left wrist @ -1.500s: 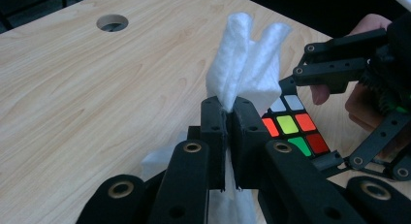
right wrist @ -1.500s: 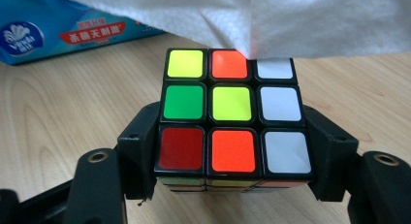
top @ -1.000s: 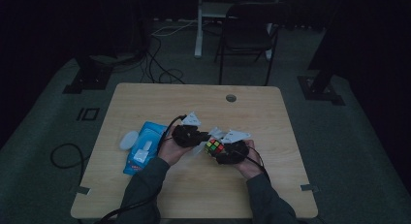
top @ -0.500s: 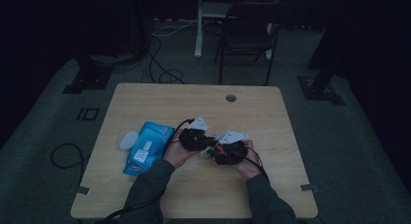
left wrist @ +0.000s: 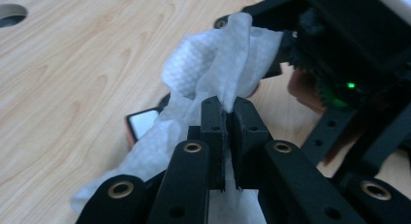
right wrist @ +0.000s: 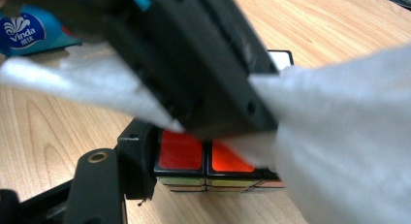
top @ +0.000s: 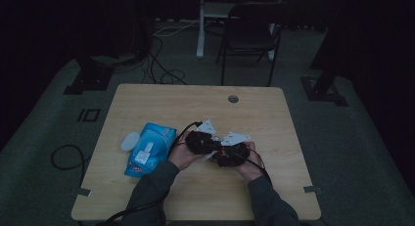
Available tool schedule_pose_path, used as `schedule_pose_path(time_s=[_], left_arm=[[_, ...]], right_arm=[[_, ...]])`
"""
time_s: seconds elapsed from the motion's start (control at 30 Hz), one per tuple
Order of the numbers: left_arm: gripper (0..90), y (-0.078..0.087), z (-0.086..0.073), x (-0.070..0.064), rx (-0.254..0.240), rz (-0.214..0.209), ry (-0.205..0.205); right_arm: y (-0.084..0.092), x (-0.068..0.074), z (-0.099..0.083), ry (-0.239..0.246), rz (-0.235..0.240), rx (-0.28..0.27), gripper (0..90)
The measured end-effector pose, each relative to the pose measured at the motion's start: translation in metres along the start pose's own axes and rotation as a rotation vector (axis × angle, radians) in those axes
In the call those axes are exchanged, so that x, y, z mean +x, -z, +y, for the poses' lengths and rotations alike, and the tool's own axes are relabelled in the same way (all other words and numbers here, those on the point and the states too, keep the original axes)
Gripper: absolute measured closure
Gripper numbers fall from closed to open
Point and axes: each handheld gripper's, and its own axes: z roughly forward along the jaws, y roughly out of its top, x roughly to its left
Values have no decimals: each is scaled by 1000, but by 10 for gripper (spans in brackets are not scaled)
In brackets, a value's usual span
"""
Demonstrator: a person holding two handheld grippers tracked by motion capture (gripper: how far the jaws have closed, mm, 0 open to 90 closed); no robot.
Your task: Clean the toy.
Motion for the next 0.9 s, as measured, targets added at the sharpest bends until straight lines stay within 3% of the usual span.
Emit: schedule_pose_path(time_s=[0.2, 0.3, 0.7, 0.9], left_arm=[[859, 6, -3, 11, -16, 43, 31], [859, 6, -3, 11, -15, 47, 34], [860, -1, -1, -1, -6, -45, 2], [860, -1, -1, 1, -9, -41, -5]], right_arm=[[0, 1, 0, 6, 3, -3, 340], [0, 2, 1, 6, 4, -2, 340], [1, 0, 0, -6, -2, -7, 340], [2, 0, 0, -7, -5, -8, 340]])
